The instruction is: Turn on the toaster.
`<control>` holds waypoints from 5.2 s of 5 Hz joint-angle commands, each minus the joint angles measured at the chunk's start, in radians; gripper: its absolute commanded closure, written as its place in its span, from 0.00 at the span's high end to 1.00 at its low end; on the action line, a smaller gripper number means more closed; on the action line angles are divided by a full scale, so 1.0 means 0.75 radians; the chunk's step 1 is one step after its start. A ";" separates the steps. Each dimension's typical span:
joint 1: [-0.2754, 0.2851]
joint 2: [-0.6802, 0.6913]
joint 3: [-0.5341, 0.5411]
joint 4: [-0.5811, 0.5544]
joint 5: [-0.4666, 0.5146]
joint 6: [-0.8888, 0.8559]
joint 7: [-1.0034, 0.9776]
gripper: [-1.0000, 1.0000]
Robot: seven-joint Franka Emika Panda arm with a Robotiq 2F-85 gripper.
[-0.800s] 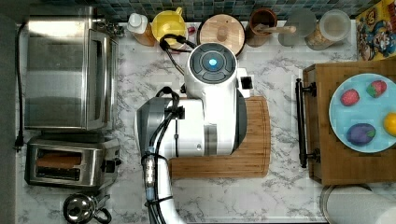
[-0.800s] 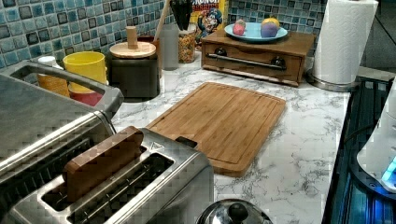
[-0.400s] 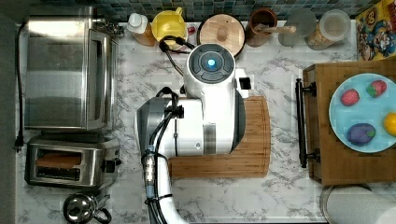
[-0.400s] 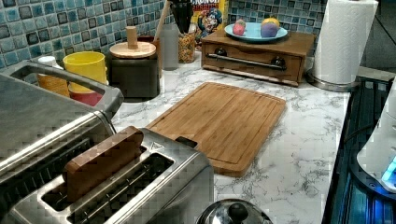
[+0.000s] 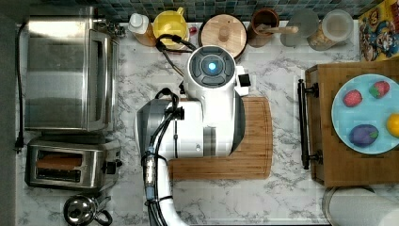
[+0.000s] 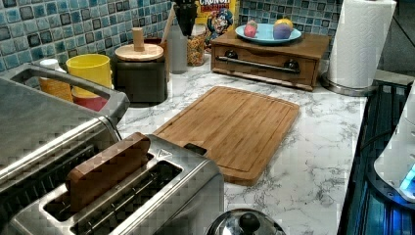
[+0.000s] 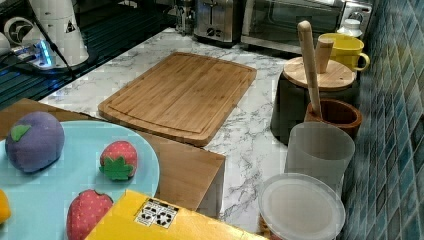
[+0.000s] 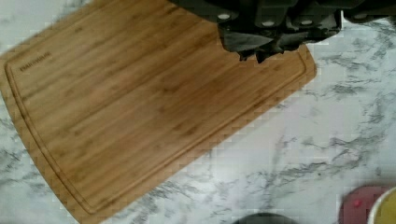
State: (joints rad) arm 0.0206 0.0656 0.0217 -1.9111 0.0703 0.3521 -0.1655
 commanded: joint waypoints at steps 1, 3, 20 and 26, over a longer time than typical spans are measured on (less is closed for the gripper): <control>0.146 -0.175 0.187 -0.207 0.081 0.090 -0.243 0.00; 0.104 -0.268 0.312 -0.305 0.160 0.177 -0.332 0.00; 0.283 -0.078 0.446 -0.492 0.332 0.420 -0.243 0.00; 0.276 0.122 0.400 -0.681 0.401 0.364 -0.328 0.00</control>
State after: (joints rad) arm 0.2457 0.1074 0.3308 -2.2441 0.3298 0.6104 -0.4255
